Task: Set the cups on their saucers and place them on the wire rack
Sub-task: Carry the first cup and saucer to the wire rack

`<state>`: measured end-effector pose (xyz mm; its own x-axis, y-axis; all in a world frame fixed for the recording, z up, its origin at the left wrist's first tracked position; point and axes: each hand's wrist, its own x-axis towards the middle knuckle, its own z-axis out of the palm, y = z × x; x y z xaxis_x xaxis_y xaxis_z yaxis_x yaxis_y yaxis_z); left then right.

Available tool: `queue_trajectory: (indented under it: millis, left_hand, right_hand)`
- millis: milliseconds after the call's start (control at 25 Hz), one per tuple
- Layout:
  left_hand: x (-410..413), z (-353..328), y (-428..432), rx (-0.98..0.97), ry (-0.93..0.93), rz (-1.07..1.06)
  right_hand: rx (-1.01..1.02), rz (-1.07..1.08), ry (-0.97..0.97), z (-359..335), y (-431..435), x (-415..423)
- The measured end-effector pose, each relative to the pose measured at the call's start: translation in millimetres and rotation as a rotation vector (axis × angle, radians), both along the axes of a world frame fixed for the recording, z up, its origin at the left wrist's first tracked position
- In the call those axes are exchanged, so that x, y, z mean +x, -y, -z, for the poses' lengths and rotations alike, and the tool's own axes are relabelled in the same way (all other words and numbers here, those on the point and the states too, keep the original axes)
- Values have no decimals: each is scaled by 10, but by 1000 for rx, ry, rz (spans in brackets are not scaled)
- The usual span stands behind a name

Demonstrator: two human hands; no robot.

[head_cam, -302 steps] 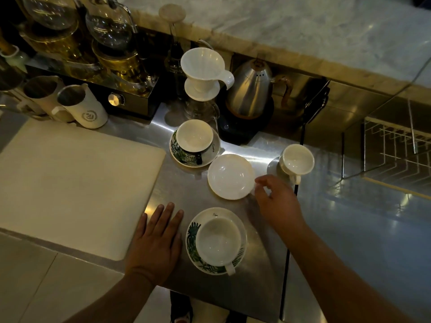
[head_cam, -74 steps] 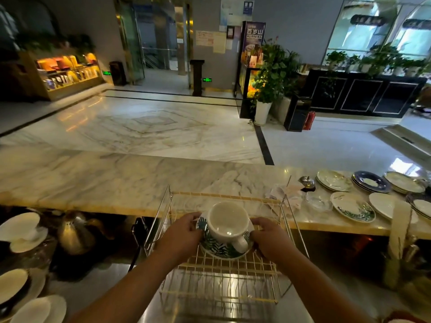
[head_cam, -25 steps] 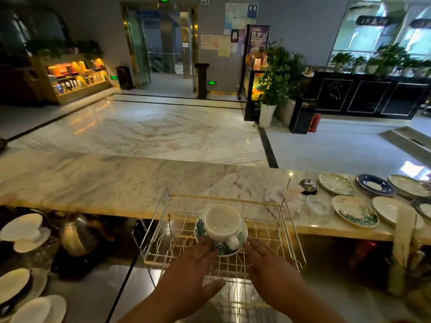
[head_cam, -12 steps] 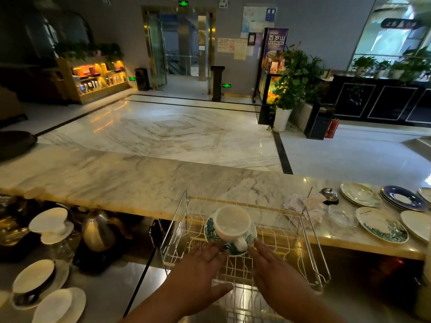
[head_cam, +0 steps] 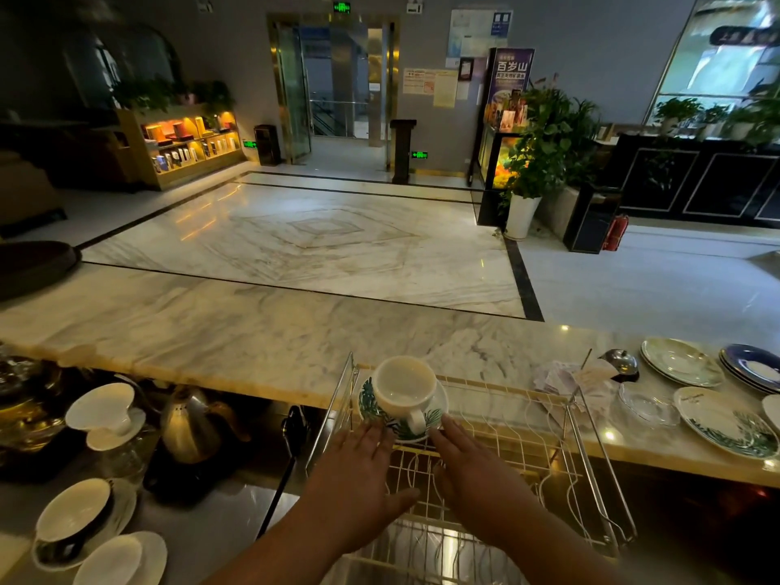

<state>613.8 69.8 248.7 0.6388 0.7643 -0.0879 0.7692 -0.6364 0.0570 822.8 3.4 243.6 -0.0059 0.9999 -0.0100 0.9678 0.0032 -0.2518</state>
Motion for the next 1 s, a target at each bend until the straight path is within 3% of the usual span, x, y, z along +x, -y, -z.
queue_trajectory:
  millis: [600, 1000]
  left_hand:
    - [-2, 143, -319, 46, 54, -10]
    - [-93, -39, 123, 79, 88, 1]
  right_hand:
    - [-72, 42, 13, -15, -288, -34]
    - [-45, -12, 79, -221, 288, -37]
